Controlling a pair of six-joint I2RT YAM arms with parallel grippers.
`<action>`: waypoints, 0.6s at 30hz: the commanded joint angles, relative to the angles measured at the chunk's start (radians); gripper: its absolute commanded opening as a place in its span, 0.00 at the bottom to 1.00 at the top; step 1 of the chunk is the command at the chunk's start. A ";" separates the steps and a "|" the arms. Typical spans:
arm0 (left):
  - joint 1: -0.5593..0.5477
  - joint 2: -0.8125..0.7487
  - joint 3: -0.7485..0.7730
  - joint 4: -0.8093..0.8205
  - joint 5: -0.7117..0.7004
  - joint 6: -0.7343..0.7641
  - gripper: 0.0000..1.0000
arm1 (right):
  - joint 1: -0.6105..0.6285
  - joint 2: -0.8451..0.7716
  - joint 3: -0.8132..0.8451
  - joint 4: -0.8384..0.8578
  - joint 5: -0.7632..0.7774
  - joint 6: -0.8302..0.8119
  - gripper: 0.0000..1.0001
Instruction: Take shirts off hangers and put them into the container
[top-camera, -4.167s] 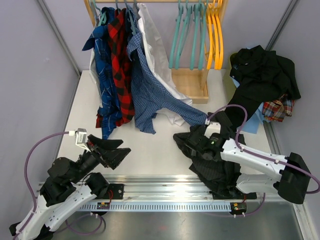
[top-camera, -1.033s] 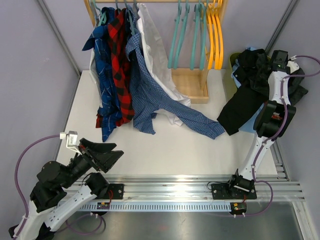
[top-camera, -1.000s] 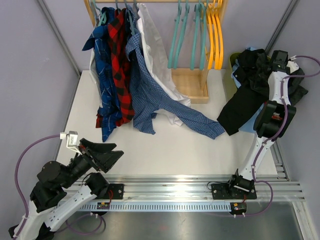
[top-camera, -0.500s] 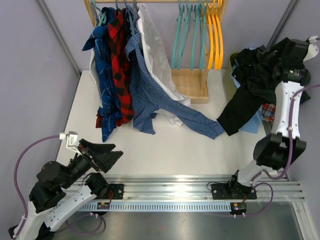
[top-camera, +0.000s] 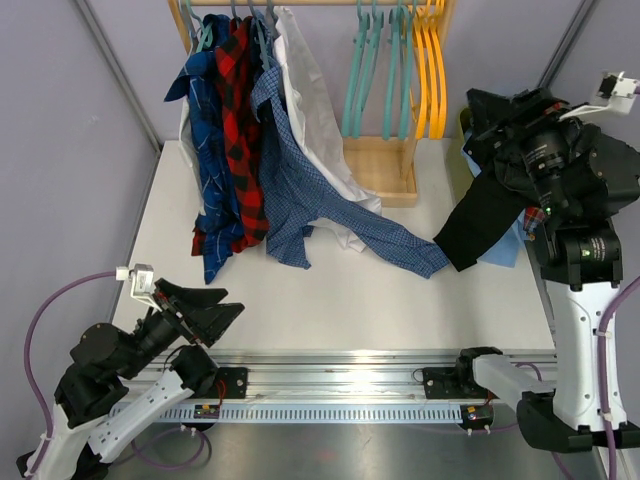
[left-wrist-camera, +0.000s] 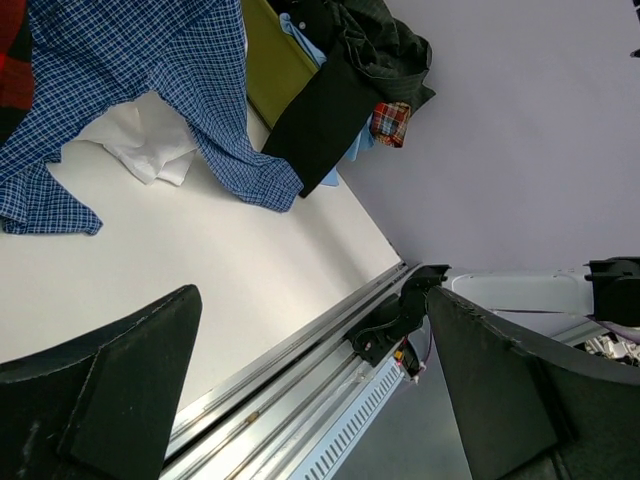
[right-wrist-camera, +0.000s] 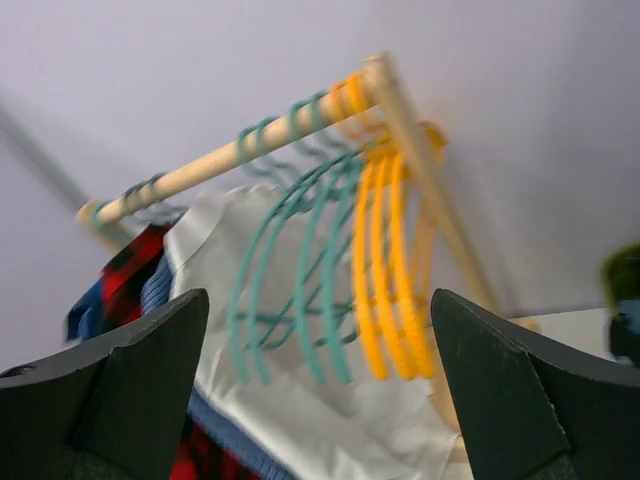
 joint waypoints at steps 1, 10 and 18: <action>0.002 -0.125 0.020 0.015 -0.009 0.014 0.99 | 0.090 0.022 -0.001 0.016 -0.238 -0.063 0.99; 0.003 -0.140 0.018 0.007 -0.006 0.008 0.99 | 0.630 0.152 0.116 -0.182 -0.179 -0.336 0.99; 0.002 -0.162 0.032 -0.022 -0.010 0.003 0.99 | 0.808 0.332 0.240 -0.228 -0.035 -0.413 0.99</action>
